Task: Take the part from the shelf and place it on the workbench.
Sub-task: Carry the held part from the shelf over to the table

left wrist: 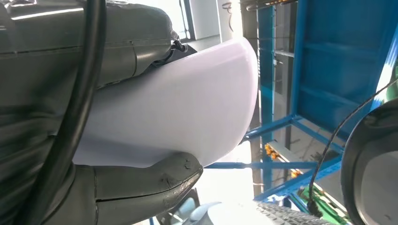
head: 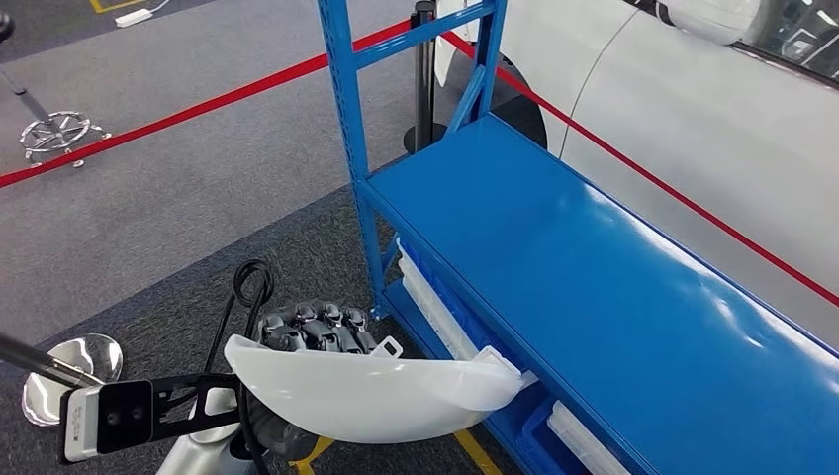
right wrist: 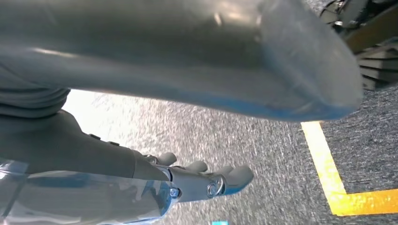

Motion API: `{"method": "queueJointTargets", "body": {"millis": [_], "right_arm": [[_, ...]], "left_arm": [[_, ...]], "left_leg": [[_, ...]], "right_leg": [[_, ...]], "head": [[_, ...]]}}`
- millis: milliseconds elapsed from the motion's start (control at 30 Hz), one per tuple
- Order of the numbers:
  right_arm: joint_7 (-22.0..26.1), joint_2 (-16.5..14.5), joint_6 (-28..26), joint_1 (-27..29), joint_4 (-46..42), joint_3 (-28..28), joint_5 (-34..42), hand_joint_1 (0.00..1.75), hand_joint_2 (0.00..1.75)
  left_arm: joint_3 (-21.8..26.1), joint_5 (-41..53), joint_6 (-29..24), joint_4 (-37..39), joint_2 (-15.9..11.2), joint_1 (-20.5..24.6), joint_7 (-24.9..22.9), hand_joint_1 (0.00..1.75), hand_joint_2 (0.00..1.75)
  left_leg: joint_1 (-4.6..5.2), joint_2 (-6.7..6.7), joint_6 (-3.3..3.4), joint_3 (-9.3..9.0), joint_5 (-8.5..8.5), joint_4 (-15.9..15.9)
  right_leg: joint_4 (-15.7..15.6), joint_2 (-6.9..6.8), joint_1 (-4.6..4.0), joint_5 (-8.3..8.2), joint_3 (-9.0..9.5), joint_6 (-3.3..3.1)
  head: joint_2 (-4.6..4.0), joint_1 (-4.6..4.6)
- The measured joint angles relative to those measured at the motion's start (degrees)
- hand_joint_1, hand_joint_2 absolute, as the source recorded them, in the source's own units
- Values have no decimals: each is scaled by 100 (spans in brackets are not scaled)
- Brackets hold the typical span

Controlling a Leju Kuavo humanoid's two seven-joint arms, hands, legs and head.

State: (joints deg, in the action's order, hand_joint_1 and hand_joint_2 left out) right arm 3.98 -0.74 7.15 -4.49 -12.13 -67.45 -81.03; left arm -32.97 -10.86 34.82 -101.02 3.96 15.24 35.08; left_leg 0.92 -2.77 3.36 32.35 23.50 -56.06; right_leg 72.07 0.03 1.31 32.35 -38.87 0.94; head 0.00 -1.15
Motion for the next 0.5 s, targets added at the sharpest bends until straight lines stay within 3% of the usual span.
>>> {"method": "queueJointTargets", "body": {"millis": [67, 100, 167, 233, 267, 333, 367, 433, 467, 500], "right_arm": [[19, -1, 1, 2, -1, 1, -20, 0, 0], [29, -3, 2, 1, 0, 1, -29, 0, 0], [43, -8, 4, -19, 2, 2, -37, 0, 0], [54, -18, 4, -47, 2, 2, -38, 0, 0], [60, -23, 4, -52, 2, 2, -39, 0, 0], [71, -33, 4, -42, 2, 2, -41, 0, 0], [74, -31, 4, -33, 2, 2, -43, 0, 0], [82, -30, 3, -21, 2, 2, -46, 0, 0], [86, -30, 1, -18, 2, 2, -47, 0, 0], [91, -29, -2, -19, 2, 2, -47, 0, 0]], "left_arm": [[-20, 28, -45, 6, -1, 1, -7, 175, 175], [-28, 40, -64, 9, -2, 4, -8, 175, 175], [-46, 61, -84, 15, -5, 8, -10, 175, 175], [-57, 64, -84, 21, -8, 7, -2, 175, 175], [-58, 62, -80, 22, -10, 9, 18, 175, 175], [-58, 65, -75, 22, -16, 21, 80, 175, 175], [-60, 68, -73, 22, -20, 25, 112, 175, 175], [-64, 87, -72, 16, -31, 18, 152, 175, 175], [-67, 101, -72, 5, -38, 10, 165, 175, 175], [-72, 114, -73, -14, -44, 5, 176, 175, 175]], "left_leg": [[-8, -152, -48, 15, 58, -102], [-5, -217, -83, 40, 97, -171], [0, -308, -141, 111, 147, -257], [-9, -373, -186, 149, 165, -281], [-10, -314, -215, 166, 199, -332], [-20, -48, -279, 331, 407, -702], [-31, 104, -312, 507, 581, -1050], [-73, 222, -354, 906, 860, -1779], [-85, 237, -357, 1014, 868, -1949], [-90, 250, -347, 1002, 761, -1887]], "right_leg": [[-687, 147, 38, -429, 274, 19], [-991, 246, 46, -560, 397, 16], [-1212, 350, 41, -589, 483, -23], [-1220, 239, 24, -585, 492, -99], [-1232, 183, 23, -582, 509, -138], [-1256, 51, 24, -574, 546, -205], [-1258, -13, 12, -560, 559, -226], [-1256, -156, -11, -532, 572, -244], [-1256, -231, -21, -517, 582, -244], [-1255, -304, -30, -501, 598, -243]], "head": [[0, 3], [0, 6], [0, 9], [0, 11], [0, 7], [0, -25], [0, -43], [0, -52], [0, -53], [0, -52]]}}
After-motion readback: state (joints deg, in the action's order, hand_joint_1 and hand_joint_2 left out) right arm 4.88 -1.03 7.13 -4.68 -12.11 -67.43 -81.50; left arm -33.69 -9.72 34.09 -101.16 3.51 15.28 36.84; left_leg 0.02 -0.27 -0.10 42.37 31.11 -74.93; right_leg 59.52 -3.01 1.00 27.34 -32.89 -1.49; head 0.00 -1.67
